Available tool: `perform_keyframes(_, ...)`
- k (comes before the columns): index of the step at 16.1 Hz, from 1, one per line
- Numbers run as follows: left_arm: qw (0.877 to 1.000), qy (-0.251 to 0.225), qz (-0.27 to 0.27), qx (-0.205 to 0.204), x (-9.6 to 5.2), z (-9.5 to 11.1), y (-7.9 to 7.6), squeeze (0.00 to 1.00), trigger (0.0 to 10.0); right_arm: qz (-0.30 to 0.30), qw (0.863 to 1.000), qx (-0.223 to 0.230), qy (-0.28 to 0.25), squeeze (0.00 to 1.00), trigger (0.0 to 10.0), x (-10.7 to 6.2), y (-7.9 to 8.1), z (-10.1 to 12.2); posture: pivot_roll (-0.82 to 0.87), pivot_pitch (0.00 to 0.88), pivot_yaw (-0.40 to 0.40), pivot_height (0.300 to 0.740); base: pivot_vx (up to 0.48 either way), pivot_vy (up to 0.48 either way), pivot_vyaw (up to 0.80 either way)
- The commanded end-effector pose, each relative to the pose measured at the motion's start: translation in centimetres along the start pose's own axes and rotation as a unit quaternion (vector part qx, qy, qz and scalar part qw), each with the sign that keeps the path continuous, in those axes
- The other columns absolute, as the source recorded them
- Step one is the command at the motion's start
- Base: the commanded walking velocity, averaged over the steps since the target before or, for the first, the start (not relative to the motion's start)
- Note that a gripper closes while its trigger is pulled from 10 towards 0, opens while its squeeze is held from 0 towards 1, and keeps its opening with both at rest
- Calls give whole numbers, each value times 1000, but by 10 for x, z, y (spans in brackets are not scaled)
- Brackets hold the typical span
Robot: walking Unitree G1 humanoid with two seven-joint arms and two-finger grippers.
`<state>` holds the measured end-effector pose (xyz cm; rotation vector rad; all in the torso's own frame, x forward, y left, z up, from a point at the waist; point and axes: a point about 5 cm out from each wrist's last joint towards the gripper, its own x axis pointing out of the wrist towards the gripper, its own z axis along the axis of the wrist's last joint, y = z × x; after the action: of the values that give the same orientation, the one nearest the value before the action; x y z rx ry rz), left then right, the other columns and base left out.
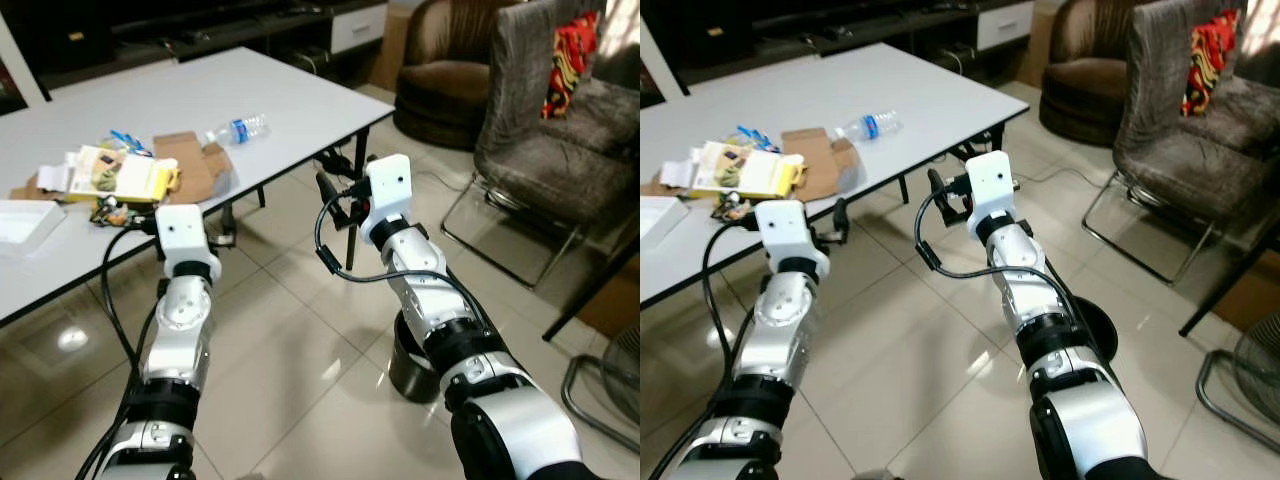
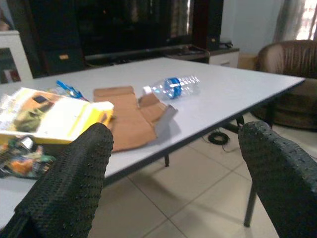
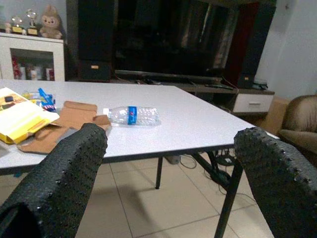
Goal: Picking trash to rubbish bin
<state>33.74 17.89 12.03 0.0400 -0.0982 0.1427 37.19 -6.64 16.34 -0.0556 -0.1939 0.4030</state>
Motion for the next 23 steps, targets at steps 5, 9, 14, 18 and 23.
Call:
perform_keyframes(5,1000,3,-23,20,-2,0,-9,0,10000,-5,1000,4,23,0,10000,-2,0,-6,-69,39,28,740,0,0,0)
perform_keyframes(9,999,-2,-32,22,0,5,-16,0,10000,5,1000,1,28,0,10000,2,5,-3,-83,58,35,740,0,0,0)
perform_keyframes(14,999,12,-32,19,-7,-3,-18,0,10000,-5,999,10,49,0,10000,-4,2,-14,-82,72,35,740,0,0,0)
perform_keyframes(18,1000,12,-13,17,-12,-8,-7,0,10000,-3,998,10,62,0,10000,-9,3,-22,-84,73,31,740,0,0,0)
perform_keyframes(23,1000,25,-10,12,-26,-21,5,0,10000,-17,997,6,75,0,10000,-20,-8,-32,-84,76,30,740,0,0,0)
